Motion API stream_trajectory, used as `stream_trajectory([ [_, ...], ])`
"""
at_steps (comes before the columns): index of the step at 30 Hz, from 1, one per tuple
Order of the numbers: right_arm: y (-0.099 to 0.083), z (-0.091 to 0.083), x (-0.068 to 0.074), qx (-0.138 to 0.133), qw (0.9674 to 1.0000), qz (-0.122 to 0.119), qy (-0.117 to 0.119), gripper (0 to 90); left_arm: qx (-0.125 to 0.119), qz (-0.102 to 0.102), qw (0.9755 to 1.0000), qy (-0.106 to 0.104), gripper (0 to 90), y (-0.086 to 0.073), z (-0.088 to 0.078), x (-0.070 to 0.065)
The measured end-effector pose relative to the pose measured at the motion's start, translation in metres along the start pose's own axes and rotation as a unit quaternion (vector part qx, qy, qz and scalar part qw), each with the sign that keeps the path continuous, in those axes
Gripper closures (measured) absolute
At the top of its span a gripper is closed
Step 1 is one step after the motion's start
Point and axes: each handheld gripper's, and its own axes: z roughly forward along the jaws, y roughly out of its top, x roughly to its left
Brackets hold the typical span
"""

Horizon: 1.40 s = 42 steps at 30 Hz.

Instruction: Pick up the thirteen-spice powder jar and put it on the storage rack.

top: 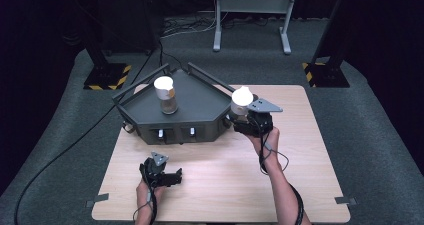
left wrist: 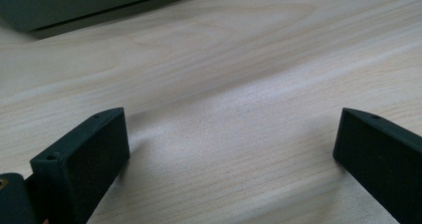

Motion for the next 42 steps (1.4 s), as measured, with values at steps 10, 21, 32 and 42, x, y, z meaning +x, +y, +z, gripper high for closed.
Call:
stream_trajectory([
  [10,0.014,0.016,0.000,0.001,1.0000,-0.006,0.006,30.0,0.000,0.001,1.0000,0.000,0.9,0.000,0.000,0.000],
  [21,0.023,0.033,-0.002,0.003,0.9999,-0.004,0.010,30.0,-0.002,0.004,1.0000,0.000,0.9,-0.001,0.000,-0.001],
  [32,0.030,0.052,0.002,0.008,0.9998,-0.009,0.019,30.0,-0.002,0.005,1.0000,0.001,0.9,-0.001,0.000,-0.001],
  [42,0.035,0.069,0.005,0.012,0.9996,-0.010,0.024,30.0,-0.003,0.006,1.0000,0.002,1.0,-0.001,0.000,-0.002],
])
